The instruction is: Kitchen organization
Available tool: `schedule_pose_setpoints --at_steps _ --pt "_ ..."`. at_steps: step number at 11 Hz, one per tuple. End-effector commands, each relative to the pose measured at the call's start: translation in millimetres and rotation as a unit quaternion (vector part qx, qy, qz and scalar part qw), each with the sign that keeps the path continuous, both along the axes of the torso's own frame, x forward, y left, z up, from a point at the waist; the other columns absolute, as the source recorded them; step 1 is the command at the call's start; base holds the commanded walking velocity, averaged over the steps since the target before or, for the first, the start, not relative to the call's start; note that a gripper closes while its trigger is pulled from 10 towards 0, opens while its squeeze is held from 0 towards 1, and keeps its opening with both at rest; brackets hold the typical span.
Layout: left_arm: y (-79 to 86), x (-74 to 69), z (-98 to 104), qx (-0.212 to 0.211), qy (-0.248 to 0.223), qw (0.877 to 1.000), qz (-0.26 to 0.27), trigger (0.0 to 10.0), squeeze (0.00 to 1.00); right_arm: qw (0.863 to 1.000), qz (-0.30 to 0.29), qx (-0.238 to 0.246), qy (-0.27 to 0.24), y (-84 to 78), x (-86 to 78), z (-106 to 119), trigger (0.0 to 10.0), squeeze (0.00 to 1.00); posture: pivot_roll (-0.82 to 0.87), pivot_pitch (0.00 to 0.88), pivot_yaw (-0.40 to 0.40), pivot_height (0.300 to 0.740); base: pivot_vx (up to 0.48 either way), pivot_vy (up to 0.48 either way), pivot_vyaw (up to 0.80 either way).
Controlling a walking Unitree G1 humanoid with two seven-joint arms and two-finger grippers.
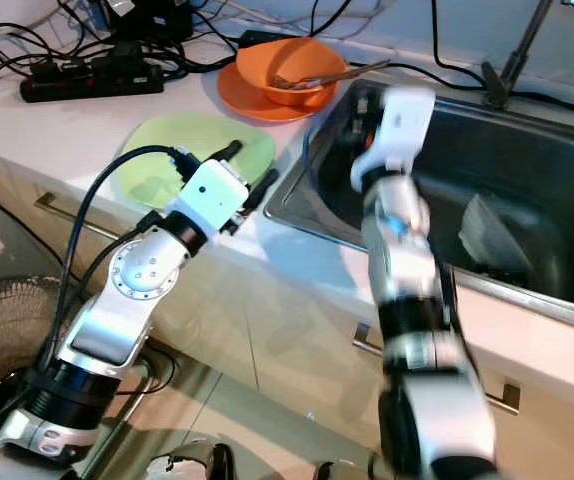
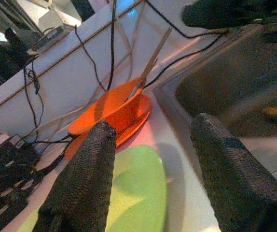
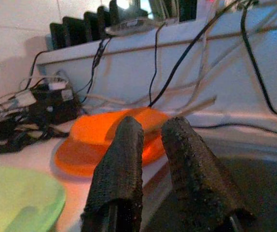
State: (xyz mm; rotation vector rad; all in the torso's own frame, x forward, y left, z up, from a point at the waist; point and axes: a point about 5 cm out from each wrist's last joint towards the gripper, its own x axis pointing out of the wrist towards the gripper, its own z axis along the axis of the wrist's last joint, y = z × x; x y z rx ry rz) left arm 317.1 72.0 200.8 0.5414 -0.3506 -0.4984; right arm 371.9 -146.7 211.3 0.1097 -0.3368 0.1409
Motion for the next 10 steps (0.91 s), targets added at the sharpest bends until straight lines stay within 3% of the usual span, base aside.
schedule_pose_setpoints --at_steps 1,5,7,10 --pt "5.9 1.0 -0.7 0.007 -0.01 1.0 0.014 10.0 0.0 1.0 0.024 0.014 0.01 2.4 -8.0 -5.2 10.0 0.0 0.1 0.083 0.03 0.74 0.0 0.0 0.0" --pt "23.2 -1.9 -9.4 0.06 -0.008 0.997 0.041 10.0 0.0 0.996 0.059 0.013 0.072 12.6 -25.8 -38.0 10.0 0.0 0.11 0.079 0.036 0.74 0.0 0.0 0.0" --pt "31.9 -5.8 -9.4 0.104 -0.005 0.993 0.059 10.0 0.0 0.996 0.057 -0.013 0.068 16.4 -26.2 -35.0 10.0 0.0 0.11 0.072 0.036 0.74 0.0 0.0 0.0" --pt "37.1 -12.2 -21.4 0.134 0.014 0.989 0.065 10.0 0.0 0.996 0.043 -0.056 0.044 12.9 -25.4 -25.4 10.0 0.0 0.11 0.062 0.029 0.74 0.0 0.0 0.0"
